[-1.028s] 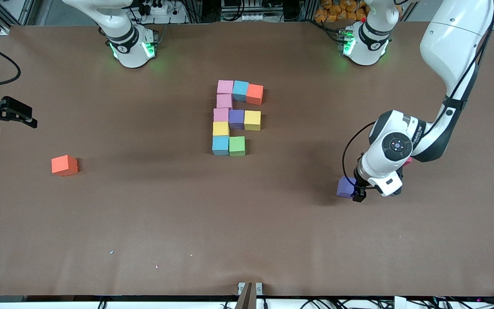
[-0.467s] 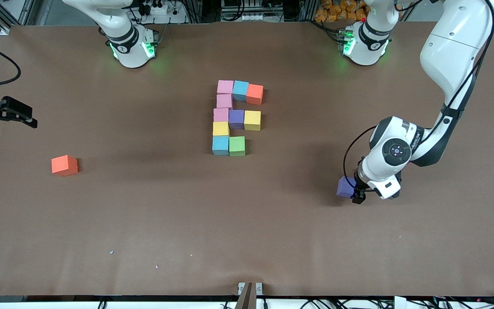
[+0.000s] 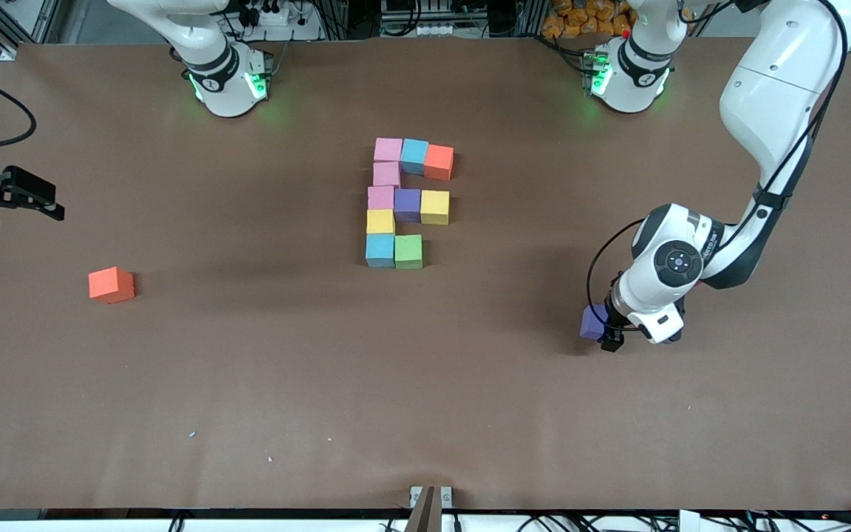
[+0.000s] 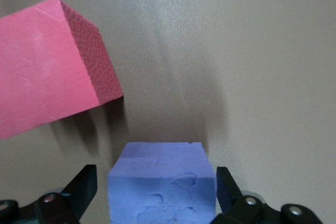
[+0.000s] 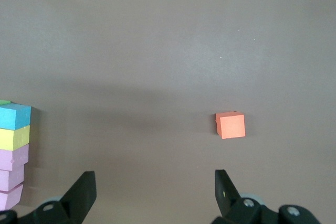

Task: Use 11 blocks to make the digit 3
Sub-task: 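Move the left gripper to the purple cube and grasp it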

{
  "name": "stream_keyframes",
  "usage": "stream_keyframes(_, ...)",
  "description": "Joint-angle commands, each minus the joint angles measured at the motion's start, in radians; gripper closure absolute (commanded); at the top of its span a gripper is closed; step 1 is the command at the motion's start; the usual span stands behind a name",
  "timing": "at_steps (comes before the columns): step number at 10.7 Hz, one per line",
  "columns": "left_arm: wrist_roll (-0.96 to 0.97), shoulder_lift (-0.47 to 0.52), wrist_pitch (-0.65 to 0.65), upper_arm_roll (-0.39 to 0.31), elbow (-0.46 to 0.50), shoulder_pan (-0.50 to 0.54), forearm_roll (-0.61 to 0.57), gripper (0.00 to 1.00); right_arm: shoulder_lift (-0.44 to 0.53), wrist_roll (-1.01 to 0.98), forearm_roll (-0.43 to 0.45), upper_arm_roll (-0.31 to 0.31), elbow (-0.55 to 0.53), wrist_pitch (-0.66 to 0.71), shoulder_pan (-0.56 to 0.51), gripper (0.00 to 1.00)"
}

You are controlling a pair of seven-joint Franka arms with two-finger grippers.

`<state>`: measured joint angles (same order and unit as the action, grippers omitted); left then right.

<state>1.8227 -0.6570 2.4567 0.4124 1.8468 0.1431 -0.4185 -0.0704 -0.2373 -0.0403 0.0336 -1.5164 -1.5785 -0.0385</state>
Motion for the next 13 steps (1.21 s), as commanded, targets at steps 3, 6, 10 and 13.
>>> stream_keyframes(3, -0.003, -0.001, 0.016, 0.005, -0.008, 0.004, -0.029, 0.87, 0.032, 0.012, 0.004, -0.014, -0.034, -0.003, -0.015, 0.00)
stream_keyframes(6, 0.088, 0.013, 0.004, 0.022, -0.014, -0.043, -0.011, 0.87, 0.030, 0.012, 0.000, -0.014, -0.034, -0.002, -0.017, 0.00)
stream_keyframes(10, 0.306, 0.017, 0.001, 0.020, -0.029, -0.196, -0.011, 0.87, 0.027, 0.007, -0.001, -0.014, -0.033, -0.002, -0.017, 0.00)
stream_keyframes(13, 0.458, 0.014, -0.028, 0.020, -0.043, -0.304, -0.009, 0.87, 0.026, 0.006, -0.001, -0.014, -0.034, -0.003, -0.017, 0.00)
